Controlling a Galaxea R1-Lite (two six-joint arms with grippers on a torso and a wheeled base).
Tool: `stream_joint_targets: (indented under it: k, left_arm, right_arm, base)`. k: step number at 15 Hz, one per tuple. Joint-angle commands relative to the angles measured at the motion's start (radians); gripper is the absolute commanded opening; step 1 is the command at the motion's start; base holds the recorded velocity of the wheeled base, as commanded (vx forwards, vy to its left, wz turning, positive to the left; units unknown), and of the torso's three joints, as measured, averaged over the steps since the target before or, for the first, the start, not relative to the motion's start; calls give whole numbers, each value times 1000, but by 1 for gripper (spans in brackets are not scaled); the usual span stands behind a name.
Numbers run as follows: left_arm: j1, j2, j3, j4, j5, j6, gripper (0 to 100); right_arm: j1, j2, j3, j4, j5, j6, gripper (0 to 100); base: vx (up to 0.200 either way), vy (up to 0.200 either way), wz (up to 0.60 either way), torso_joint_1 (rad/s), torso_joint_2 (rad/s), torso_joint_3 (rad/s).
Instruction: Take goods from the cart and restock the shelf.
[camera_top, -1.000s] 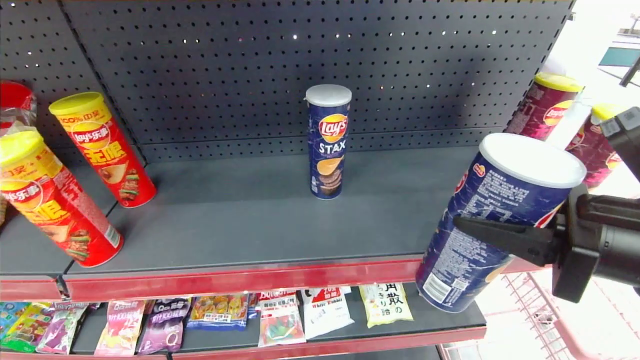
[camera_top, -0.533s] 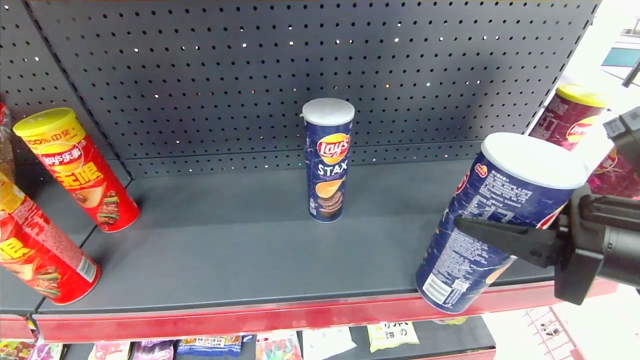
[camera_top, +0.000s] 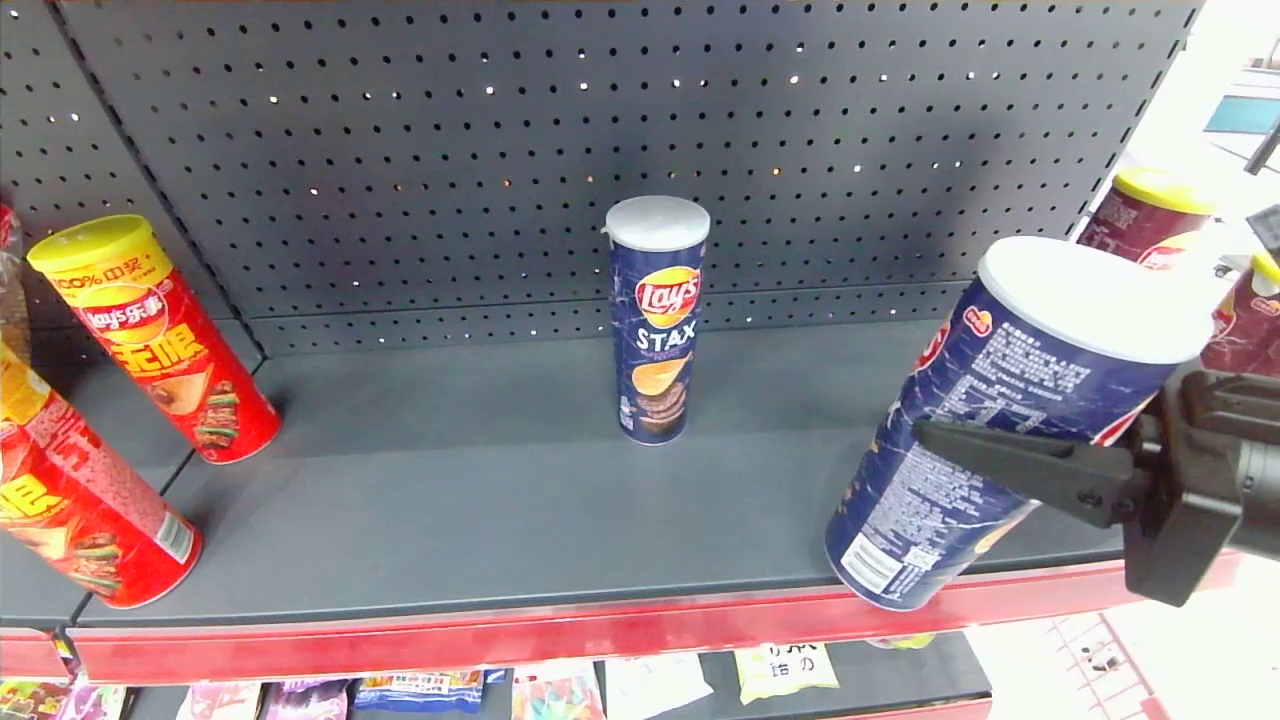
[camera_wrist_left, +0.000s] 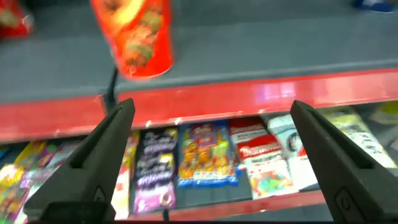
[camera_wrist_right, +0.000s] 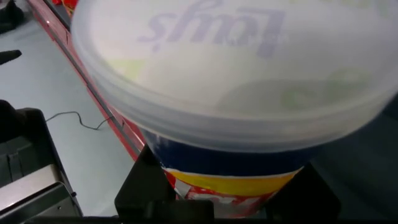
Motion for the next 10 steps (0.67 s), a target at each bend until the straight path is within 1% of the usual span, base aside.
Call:
stream_joint_targets:
  k: [1,2,3,4,5,6,7,8,9,10]
  left_arm:
    - [-26,286,-278,0,-11,-22,100]
    - [-63,482,-476,0,-48,-72,100]
    - [-93,576,-520,-5,-93,-54,100]
    - [-121,672,-543,-8,-148,26,100]
    - [-149,818,-577,-46,-238,67,100]
    - [-152,878,-601,-79,-275,69,100]
    - [-199,1031,-654,-168,-390,76,100]
    - [-231,1096,-681,-197,-438,76,100]
    - [-264,1188,-718,-223,-510,79,100]
    - [-294,1243,-749,-226,-562,86,100]
  right_arm:
    - [0,1,-9,1,1,0,0]
    - [0,1,-8,2,-1,0,0]
    - [0,2,-11,2,-1,-1,0]
    - [-5,5,-17,2,-3,0,0]
    - [-8,5,-20,2,-6,2,0]
    - [-9,2,-20,2,-7,2,0]
    - [-11,-1,-18,2,-6,2,0]
    - [-13,1,-21,2,-6,2,0]
    - [-11,-1,-29,2,-7,2,0]
    - [-13,1,-38,2,-9,0,0]
  base:
    - [0,0,0,0,0,0]
    - [0,0,0,0,0,0]
    - [0,0,0,0,0,0]
    - [0,0,0,0,0,0]
    - [0,0,0,0,0,0]
    - [0,0,0,0,0,0]
    - [0,0,0,0,0,0]
    - [0,0,0,0,0,0]
    - [0,0,0,0,0,0]
    - [0,0,0,0,0,0]
